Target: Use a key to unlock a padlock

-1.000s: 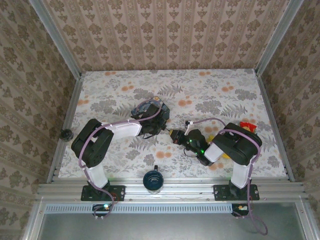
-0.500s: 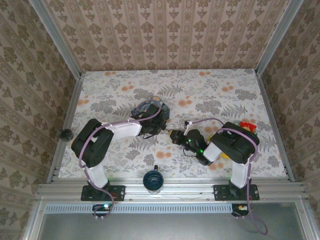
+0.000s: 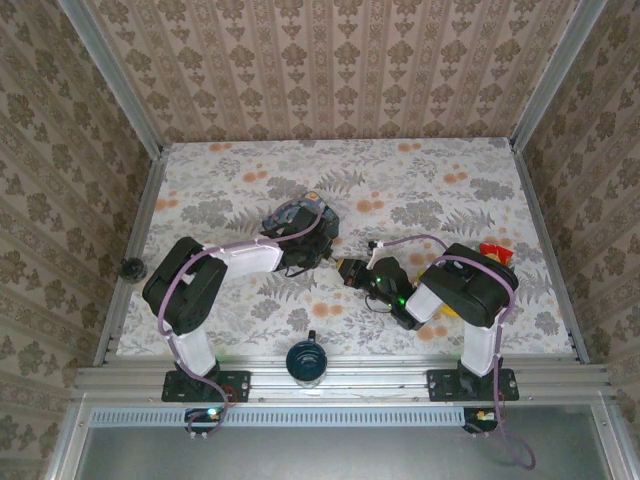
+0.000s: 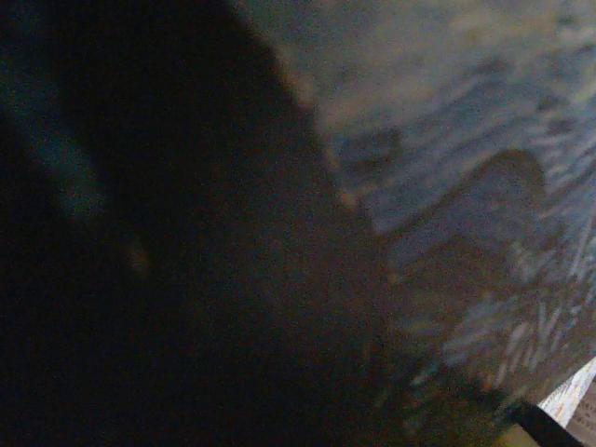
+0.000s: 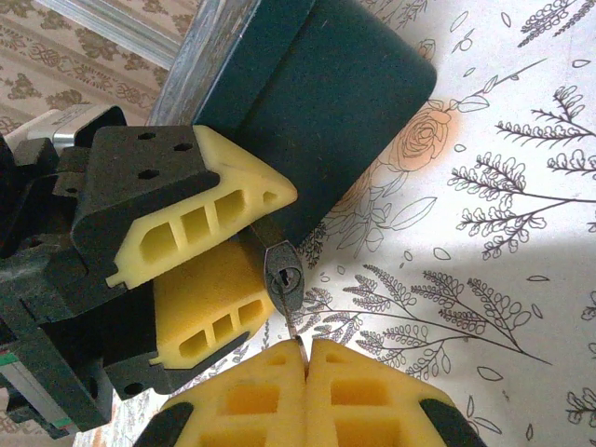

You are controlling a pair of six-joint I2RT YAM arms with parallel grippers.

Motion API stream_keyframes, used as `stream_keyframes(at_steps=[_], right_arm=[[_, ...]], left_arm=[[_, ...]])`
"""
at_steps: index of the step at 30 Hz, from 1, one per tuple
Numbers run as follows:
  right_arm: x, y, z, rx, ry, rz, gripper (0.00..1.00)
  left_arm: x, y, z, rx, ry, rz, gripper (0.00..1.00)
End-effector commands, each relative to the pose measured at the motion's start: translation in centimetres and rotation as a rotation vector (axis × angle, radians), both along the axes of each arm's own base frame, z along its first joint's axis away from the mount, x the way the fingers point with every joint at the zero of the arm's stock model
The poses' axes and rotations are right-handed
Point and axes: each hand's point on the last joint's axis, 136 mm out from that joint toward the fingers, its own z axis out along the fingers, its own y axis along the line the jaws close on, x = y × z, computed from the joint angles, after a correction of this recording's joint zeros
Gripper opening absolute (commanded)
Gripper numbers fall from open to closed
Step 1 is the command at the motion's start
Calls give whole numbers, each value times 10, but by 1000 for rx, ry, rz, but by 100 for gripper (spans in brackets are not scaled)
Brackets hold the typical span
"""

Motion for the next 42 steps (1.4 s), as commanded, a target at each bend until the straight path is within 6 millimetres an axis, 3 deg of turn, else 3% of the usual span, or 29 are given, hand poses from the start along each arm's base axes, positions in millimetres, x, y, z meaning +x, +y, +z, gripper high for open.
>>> stream_keyframes(at_steps=[1, 11, 26, 42], right_arm=[[6, 12, 16, 56, -37, 17, 0], [10, 14, 3, 112, 45, 4, 0], [16, 8, 34, 143, -27, -8, 0], [17, 6, 38, 151, -34, -7, 0]], left_arm=[[-22, 4, -29, -4, 130, -6, 8], [-22, -2, -25, -11, 116, -32, 8], [-28, -2, -29, -10, 130, -34, 7], [-25, -1, -28, -27, 128, -17, 7]])
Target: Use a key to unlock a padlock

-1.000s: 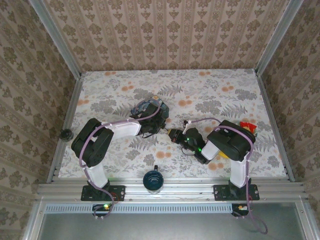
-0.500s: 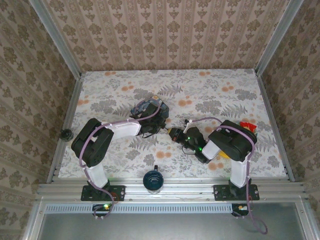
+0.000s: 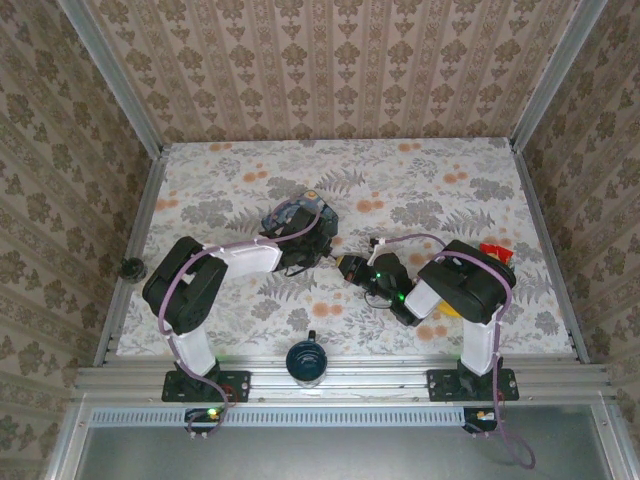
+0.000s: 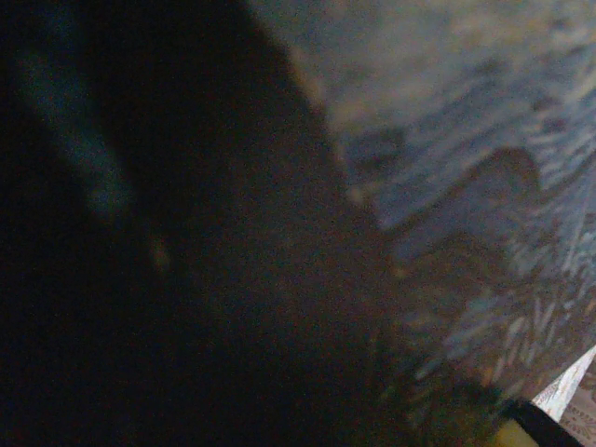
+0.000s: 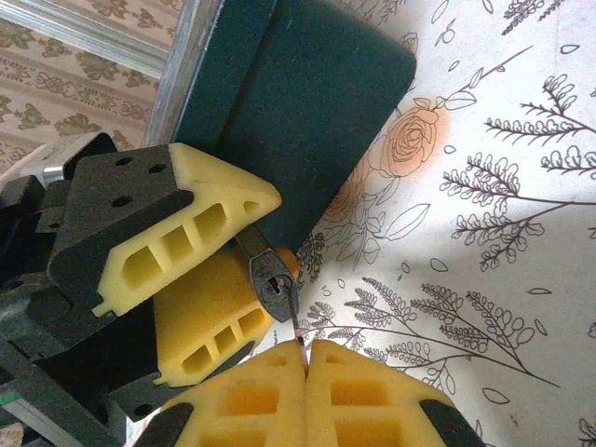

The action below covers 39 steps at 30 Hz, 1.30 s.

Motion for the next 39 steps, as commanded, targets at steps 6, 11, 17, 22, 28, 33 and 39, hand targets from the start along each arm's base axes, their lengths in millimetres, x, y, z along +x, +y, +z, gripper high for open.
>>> stream_keyframes(at_steps=[6, 11, 17, 22, 28, 33, 39], right_arm=[[9, 5, 37, 67, -99, -2, 0], [9, 5, 39, 69, -106, -2, 0], [8, 1, 37, 63, -103, -11, 0], [9, 1, 39, 67, -104, -11, 0], [7, 0, 38, 62, -106, -13, 0], [7, 0, 37, 61, -102, -11, 0], [9, 5, 33, 69, -88, 1, 0]], left_arm=[[-29, -2, -27, -15, 143, -28, 7], [-29, -1, -28, -15, 145, -27, 7], [-30, 0, -29, -15, 147, -22, 7], [-29, 0, -29, -16, 147, -20, 7], [-29, 1, -30, -16, 149, -18, 7], [-30, 1, -31, -18, 152, -16, 7], [-28, -1, -28, -24, 145, -19, 7]])
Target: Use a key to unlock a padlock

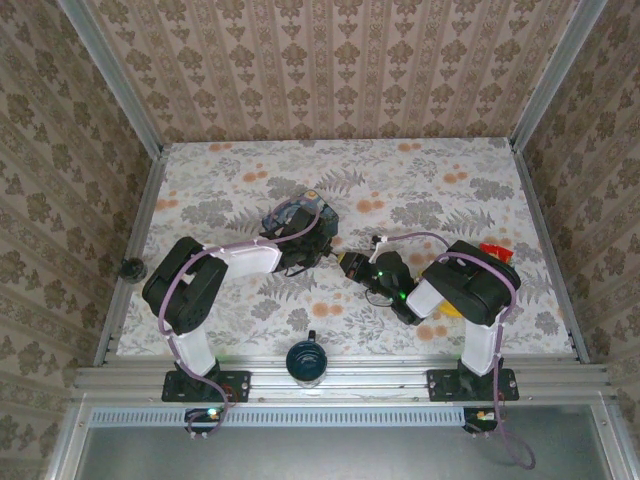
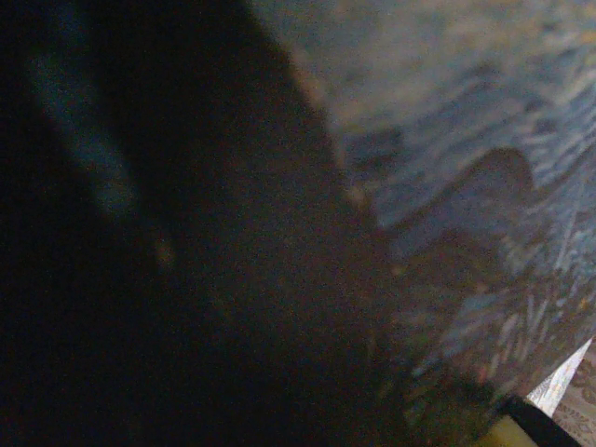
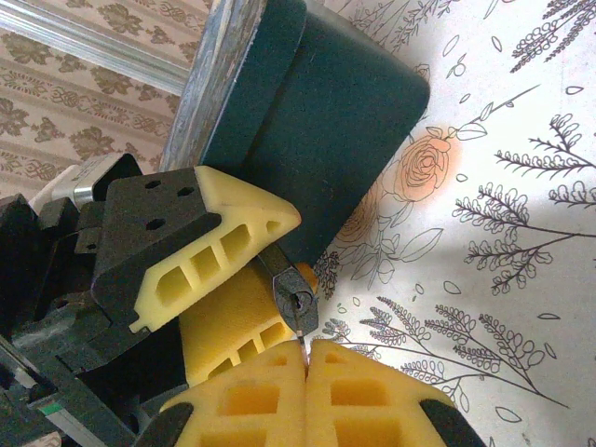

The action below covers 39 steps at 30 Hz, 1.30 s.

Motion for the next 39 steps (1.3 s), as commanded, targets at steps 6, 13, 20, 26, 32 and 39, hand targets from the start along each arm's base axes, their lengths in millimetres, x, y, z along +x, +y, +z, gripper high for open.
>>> stream_keyframes(at_steps=[6, 13, 20, 26, 32, 39], right_arm=[[11, 17, 22, 71, -64, 27, 0], [14, 23, 24, 91, -57, 40, 0], [14, 33, 21, 128, -26, 105, 0], [16, 34, 29, 139, -43, 155, 0], [19, 40, 43, 172, -66, 246, 0], [18, 43, 42, 160, -82, 289, 0]], left_arm=[[-31, -2, -28, -20, 156, -33, 7], [-32, -12, -23, -48, 155, -62, 6], [-35, -18, -19, -82, 160, -81, 5], [-37, -24, -10, -115, 154, -104, 5], [-40, -28, -5, -153, 169, -121, 5], [-40, -30, 3, -188, 167, -115, 5]])
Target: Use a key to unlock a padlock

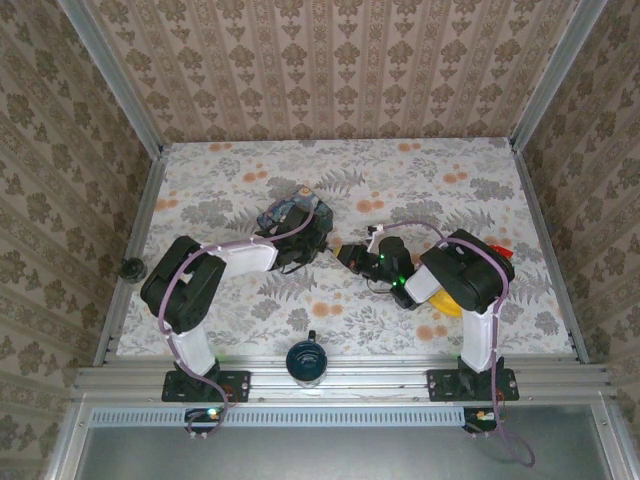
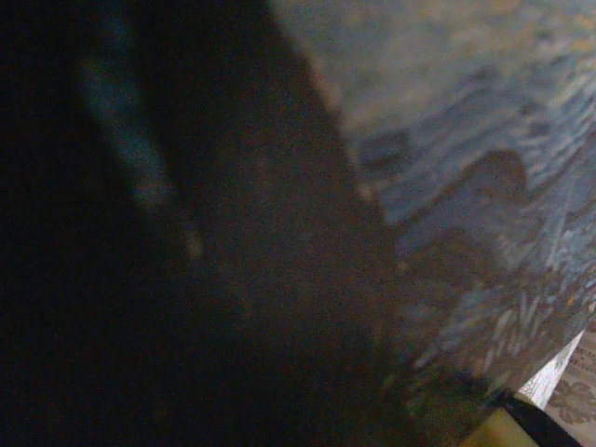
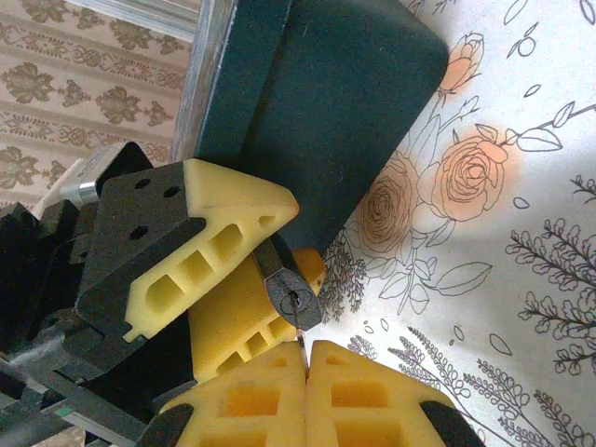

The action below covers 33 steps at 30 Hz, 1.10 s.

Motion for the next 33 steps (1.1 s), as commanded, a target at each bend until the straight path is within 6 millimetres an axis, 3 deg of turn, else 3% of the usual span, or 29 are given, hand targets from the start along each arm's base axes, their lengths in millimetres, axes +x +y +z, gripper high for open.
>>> stream_keyframes(at_steps=[1, 8, 16, 26, 33], right_arm=[[1, 29, 43, 87, -148, 115, 0], [6, 24, 47, 96, -151, 108, 1], [12, 30, 70, 149, -180, 155, 8], [12, 28, 81, 97, -293, 173, 8], [20, 26, 78, 63, -319, 158, 8]], left_arm=[[-51, -39, 1, -171, 176, -157, 5], [-51, -44, 8, -211, 176, -174, 5], [-51, -47, 16, -262, 182, -191, 5], [-56, -55, 27, -347, 202, -209, 2], [-59, -52, 33, -344, 194, -213, 2]])
